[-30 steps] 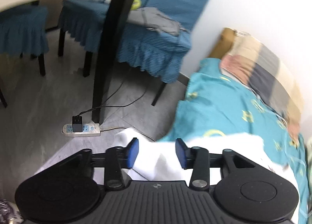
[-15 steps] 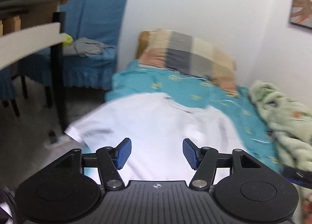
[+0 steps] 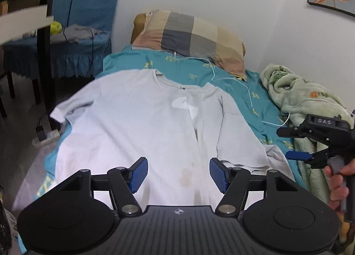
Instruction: Fold clothes
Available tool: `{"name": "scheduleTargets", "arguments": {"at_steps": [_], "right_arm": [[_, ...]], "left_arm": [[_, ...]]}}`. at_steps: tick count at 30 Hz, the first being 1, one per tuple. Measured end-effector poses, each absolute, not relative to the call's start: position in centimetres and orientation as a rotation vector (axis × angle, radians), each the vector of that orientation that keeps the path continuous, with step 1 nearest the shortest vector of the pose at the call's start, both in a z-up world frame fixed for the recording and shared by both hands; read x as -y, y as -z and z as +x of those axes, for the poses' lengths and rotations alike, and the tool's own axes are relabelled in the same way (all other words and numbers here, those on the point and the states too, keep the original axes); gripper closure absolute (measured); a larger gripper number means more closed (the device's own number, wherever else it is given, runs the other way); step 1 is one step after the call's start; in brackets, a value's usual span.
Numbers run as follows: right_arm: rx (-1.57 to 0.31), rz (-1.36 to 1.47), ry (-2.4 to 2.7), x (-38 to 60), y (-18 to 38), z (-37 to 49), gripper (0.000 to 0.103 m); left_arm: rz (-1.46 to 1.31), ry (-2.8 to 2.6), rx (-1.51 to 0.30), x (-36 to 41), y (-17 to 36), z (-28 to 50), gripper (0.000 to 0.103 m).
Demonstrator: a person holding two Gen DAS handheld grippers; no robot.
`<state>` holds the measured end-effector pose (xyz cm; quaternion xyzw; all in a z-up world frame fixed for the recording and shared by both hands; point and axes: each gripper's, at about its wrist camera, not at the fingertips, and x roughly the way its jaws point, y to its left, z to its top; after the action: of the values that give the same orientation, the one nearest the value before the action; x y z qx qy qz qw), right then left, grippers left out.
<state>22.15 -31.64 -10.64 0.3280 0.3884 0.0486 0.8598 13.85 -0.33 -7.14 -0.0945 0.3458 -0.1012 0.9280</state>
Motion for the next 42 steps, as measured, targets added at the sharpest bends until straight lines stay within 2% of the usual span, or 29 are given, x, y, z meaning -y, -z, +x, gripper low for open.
{"name": "scheduleTargets", "arguments": {"at_steps": [4, 7, 8, 9, 10, 12, 15, 19, 26, 33, 39, 42], "right_arm": [[-0.874, 0.703, -0.1, 31.1, 13.2, 23.9, 0.033], [-0.913, 0.592, -0.068, 29.8, 14.2, 25.0, 0.044], [-0.927, 0.553, -0.049, 29.5, 14.6, 25.3, 0.058], [-0.939, 0.517, -0.029, 29.2, 15.0, 25.6, 0.077], [-0.945, 0.497, -0.013, 29.1, 15.2, 25.7, 0.085], [-0.937, 0.5, 0.012, 29.2, 15.1, 25.7, 0.094], [-0.88, 0.455, 0.033, 29.3, 13.1, 25.3, 0.095], [-0.789, 0.242, 0.078, 28.7, 9.2, 25.7, 0.095], [-0.706, -0.04, 0.242, 32.5, 5.5, 32.6, 0.097], [-0.705, -0.278, 0.409, 37.5, 8.2, 39.5, 0.098], [-0.744, -0.251, 0.466, 41.4, 14.1, 42.8, 0.098], [-0.675, -0.161, 0.45, 41.4, 15.1, 42.3, 0.096]], "left_arm": [[-0.208, 0.216, -0.704, -0.2, 8.0, 15.9, 0.039], [-0.232, 0.22, -0.673, -0.7, 8.3, 17.2, 0.039], [-0.241, 0.223, -0.663, -0.9, 8.5, 17.6, 0.039], [-0.244, 0.224, -0.654, -1.0, 8.7, 17.9, 0.039], [-0.245, 0.224, -0.654, -1.2, 8.9, 18.2, 0.039], [-0.258, 0.222, -0.67, -1.4, 9.5, 18.7, 0.039], [-0.291, 0.226, -0.681, -2.0, 10.0, 19.1, 0.039], [-0.298, 0.228, -0.673, -2.1, 9.9, 18.7, 0.039], [-0.235, 0.227, -0.712, -1.3, 10.7, 17.6, 0.039], [-0.213, 0.235, -0.731, -1.0, 12.7, 20.0, 0.039], [-0.177, 0.232, -0.769, -0.8, 15.1, 21.9, 0.039], [-0.186, 0.231, -0.773, -1.0, 15.4, 22.4, 0.039]]}}
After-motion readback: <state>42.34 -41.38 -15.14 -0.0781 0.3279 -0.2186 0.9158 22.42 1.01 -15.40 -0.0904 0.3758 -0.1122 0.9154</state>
